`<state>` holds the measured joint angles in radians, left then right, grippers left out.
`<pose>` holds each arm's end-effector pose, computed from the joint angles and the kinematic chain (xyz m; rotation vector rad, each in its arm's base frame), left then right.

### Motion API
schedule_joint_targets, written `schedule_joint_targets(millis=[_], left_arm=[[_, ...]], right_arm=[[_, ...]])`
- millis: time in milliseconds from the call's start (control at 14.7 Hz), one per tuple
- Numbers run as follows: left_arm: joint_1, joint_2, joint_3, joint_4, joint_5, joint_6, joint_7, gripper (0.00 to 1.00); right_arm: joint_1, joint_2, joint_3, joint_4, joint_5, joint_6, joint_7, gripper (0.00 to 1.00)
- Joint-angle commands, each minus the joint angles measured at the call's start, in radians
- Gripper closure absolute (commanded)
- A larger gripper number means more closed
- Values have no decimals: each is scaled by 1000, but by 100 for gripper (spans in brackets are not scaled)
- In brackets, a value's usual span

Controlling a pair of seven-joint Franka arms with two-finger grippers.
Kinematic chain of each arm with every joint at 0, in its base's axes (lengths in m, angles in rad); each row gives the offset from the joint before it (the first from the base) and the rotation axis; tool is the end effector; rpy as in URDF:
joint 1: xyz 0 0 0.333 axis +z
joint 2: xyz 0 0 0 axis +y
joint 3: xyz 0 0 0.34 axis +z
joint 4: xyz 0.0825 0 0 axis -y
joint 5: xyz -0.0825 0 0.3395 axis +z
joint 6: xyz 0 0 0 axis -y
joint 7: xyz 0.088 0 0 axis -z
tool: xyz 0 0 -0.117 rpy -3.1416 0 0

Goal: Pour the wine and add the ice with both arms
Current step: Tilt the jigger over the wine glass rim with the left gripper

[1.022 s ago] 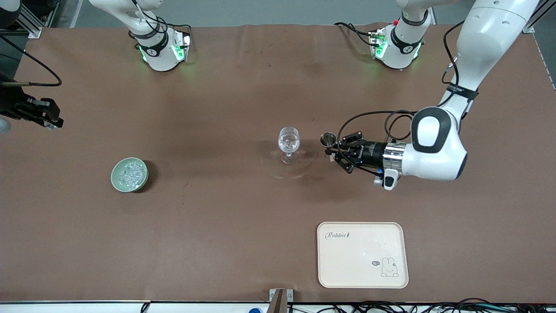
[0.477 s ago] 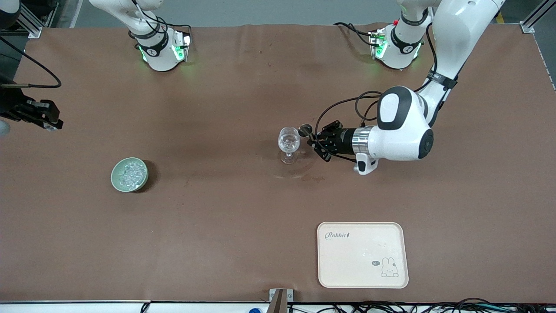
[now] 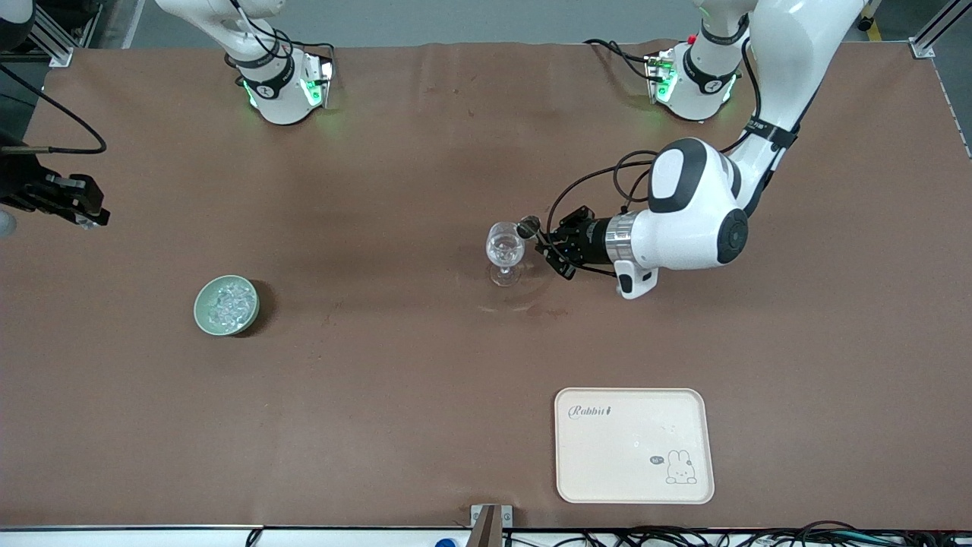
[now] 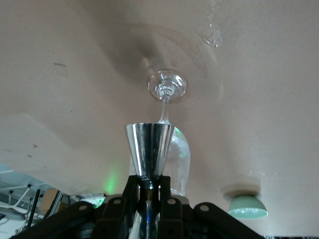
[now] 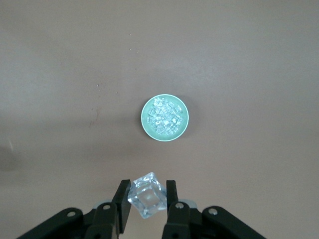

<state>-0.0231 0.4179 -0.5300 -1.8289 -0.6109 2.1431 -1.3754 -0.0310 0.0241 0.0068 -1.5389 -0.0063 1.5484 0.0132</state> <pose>0.5209 -0.3173 0.3807 2.1879 1.5234 -0.8663 0.5156 -0.0133 0.6378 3.1349 -0.0588 -0.0229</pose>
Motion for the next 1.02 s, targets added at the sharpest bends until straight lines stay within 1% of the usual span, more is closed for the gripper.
schedule_joint_targets(millis=[0, 272, 613, 817, 953], left_arm=[[-26, -24, 5, -10, 39, 37, -66, 100], [-58, -18, 5, 11, 115, 75, -166, 100], [-86, -16, 5, 28, 212, 77, -257, 100], [-101, -14, 5, 31, 290, 75, -315, 100], [-107, -14, 5, 31, 312, 75, -332, 100]], right_arm=[[-9, 0, 4, 13, 14, -11, 5, 95], [-10, 0, 4, 13, 14, -11, 4, 95], [-10, 0, 2, 11, 15, -11, 4, 94], [-13, 0, 4, 11, 20, -11, 4, 94], [-17, 0, 4, 11, 20, -11, 4, 94]])
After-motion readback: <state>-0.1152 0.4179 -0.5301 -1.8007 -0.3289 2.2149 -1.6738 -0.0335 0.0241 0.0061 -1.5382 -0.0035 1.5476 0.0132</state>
